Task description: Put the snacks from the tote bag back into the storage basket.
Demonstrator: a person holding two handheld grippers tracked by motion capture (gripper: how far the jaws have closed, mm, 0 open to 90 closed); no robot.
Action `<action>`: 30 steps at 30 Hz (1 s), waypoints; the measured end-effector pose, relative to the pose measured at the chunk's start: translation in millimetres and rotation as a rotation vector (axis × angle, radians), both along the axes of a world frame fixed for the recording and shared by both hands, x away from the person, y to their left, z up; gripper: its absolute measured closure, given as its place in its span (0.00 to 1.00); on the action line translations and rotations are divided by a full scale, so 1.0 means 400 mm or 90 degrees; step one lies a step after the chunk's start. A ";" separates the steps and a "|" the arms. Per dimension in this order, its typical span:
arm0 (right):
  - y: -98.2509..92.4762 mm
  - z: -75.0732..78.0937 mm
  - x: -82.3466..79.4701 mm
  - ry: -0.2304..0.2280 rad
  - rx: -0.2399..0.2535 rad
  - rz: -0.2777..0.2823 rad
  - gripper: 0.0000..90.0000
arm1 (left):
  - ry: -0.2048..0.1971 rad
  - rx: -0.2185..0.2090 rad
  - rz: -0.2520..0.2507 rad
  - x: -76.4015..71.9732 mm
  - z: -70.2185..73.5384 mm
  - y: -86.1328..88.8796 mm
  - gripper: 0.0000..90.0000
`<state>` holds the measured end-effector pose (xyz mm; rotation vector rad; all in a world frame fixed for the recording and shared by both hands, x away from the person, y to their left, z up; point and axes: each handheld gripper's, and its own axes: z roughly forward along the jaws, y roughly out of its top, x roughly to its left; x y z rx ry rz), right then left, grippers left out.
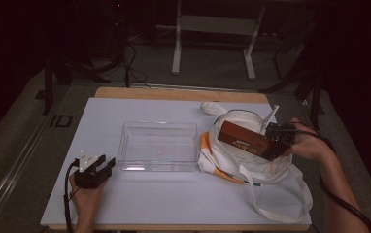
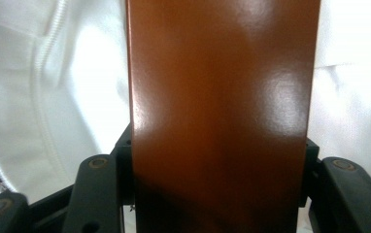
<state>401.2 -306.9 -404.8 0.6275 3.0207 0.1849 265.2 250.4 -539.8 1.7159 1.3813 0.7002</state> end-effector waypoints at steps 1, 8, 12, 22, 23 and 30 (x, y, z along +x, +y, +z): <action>-0.001 0.004 -0.001 -0.003 0.002 0.002 0.48 | 0.000 0.000 0.000 0.000 0.000 0.000 0.64; -0.006 0.027 -0.007 -0.002 0.003 0.006 0.48 | 0.000 0.000 0.000 0.000 0.000 0.000 0.64; -0.008 0.041 -0.008 -0.006 0.007 0.007 0.48 | 0.000 0.000 0.000 0.000 0.000 0.000 0.64; -0.001 0.072 -0.016 -0.018 0.016 0.027 0.48 | 0.001 -0.001 0.000 0.000 0.000 0.000 0.64; -0.001 0.074 -0.016 -0.019 0.016 0.029 0.48 | 0.001 -0.001 0.000 0.000 0.000 0.000 0.64; 0.007 0.088 -0.020 -0.016 0.025 0.038 0.48 | 0.000 -0.001 0.000 0.000 0.000 0.000 0.64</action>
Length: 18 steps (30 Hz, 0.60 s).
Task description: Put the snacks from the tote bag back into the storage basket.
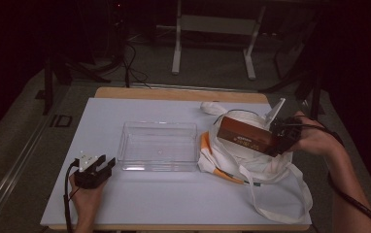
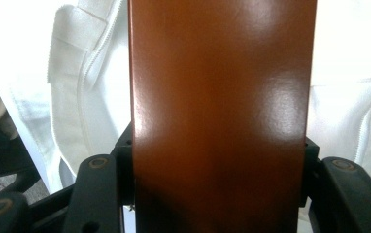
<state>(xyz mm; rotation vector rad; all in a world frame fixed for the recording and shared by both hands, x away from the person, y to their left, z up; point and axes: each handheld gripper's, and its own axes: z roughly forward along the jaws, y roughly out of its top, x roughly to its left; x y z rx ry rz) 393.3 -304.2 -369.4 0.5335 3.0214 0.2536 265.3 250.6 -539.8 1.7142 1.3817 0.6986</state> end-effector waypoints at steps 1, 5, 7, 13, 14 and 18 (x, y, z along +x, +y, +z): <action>0.002 0.002 0.000 -0.001 -0.001 0.002 0.48 | 0.000 0.000 0.000 0.000 0.000 0.000 0.64; 0.008 0.010 -0.001 -0.002 0.001 0.008 0.48 | 0.000 0.000 0.000 0.000 0.000 0.000 0.64; 0.011 0.015 -0.001 -0.005 0.003 0.010 0.48 | 0.000 0.000 0.000 0.000 0.000 0.000 0.64; 0.024 0.024 -0.004 -0.010 0.001 0.014 0.48 | 0.001 -0.002 -0.001 0.001 0.000 0.000 0.64; 0.027 0.024 -0.004 -0.010 0.000 0.018 0.48 | 0.001 -0.001 -0.001 0.000 0.000 0.000 0.64; 0.038 0.028 -0.002 -0.012 0.009 0.019 0.48 | 0.000 -0.001 0.000 0.000 0.000 0.000 0.64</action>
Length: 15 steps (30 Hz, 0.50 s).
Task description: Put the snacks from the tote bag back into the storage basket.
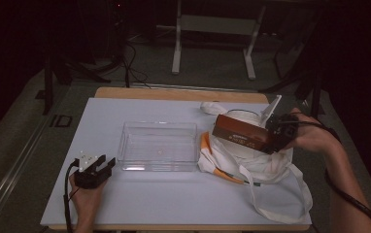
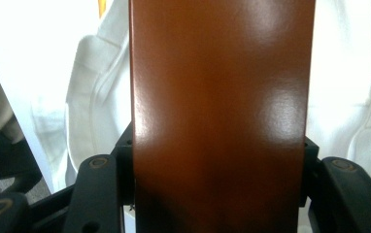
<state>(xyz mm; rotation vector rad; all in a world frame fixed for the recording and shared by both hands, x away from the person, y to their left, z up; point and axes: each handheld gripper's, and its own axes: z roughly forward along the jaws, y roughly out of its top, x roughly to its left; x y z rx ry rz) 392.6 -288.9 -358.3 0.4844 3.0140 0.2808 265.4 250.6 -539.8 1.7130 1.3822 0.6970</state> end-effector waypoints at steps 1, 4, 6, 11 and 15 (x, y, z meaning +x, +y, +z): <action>0.003 0.001 0.000 0.000 0.002 0.001 0.48 | 0.000 0.000 0.000 0.000 0.000 0.000 0.64; 0.013 0.002 0.001 -0.002 0.004 0.008 0.48 | 0.001 0.001 0.000 0.000 0.000 0.000 0.64; 0.019 0.004 0.001 -0.004 0.007 0.011 0.48 | 0.000 0.001 0.000 0.000 0.000 0.000 0.64; 0.032 0.012 0.001 -0.006 0.016 0.016 0.48 | 0.000 0.000 0.000 0.000 0.000 0.000 0.64; 0.041 0.017 0.002 -0.008 0.017 0.017 0.48 | 0.000 0.000 0.000 0.000 0.000 0.001 0.64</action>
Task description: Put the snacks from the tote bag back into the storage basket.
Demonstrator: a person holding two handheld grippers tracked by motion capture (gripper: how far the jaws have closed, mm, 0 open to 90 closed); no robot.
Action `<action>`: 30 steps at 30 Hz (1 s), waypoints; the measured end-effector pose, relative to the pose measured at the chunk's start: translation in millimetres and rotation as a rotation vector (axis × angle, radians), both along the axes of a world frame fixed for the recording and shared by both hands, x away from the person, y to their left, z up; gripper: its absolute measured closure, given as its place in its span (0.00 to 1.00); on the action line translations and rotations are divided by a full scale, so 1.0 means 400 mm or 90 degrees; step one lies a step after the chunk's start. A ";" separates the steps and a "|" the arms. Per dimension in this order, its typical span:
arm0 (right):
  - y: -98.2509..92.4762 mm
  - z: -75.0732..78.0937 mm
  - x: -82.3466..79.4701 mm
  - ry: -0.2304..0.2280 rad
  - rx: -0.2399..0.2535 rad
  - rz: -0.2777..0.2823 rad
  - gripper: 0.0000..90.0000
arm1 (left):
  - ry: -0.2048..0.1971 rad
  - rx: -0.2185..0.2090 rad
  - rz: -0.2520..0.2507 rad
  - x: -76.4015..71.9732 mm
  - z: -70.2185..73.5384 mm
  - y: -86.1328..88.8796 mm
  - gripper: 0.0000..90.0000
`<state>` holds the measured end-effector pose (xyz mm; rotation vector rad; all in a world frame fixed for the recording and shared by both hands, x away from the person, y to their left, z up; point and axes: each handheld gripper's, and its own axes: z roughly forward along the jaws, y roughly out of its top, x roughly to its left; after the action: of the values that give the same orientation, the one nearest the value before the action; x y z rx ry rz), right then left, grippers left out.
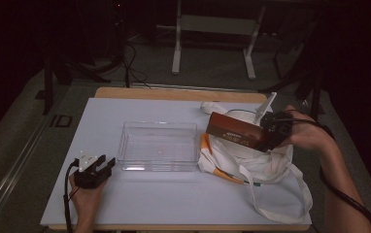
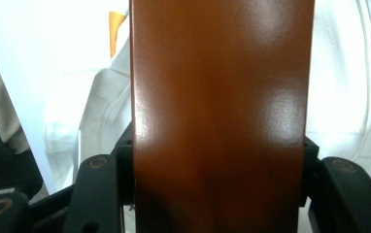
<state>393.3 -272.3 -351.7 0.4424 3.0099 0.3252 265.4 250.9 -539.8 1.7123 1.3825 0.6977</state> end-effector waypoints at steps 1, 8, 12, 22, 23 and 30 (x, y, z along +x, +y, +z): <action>0.002 0.001 0.000 -0.001 0.001 0.000 0.48 | 0.000 0.000 0.000 0.000 0.000 0.000 0.64; 0.021 0.006 0.004 -0.004 0.007 0.010 0.48 | 0.001 0.000 0.000 0.000 0.000 0.000 0.64; 0.035 0.007 0.006 -0.003 0.010 0.014 0.48 | 0.002 -0.003 0.002 0.001 0.000 0.001 0.64; 0.070 0.011 0.009 -0.005 0.008 0.029 0.48 | 0.003 -0.004 0.002 0.001 0.000 0.001 0.64; 0.074 0.012 0.010 -0.006 0.009 0.032 0.48 | 0.003 -0.004 0.002 0.001 -0.001 0.001 0.64; 0.101 0.014 0.012 -0.005 0.013 0.044 0.48 | 0.004 -0.004 0.001 0.001 0.000 0.002 0.64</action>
<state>398.1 -232.1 -346.2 0.3392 3.0211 0.3625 265.9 251.6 -539.9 1.7103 1.3894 0.6881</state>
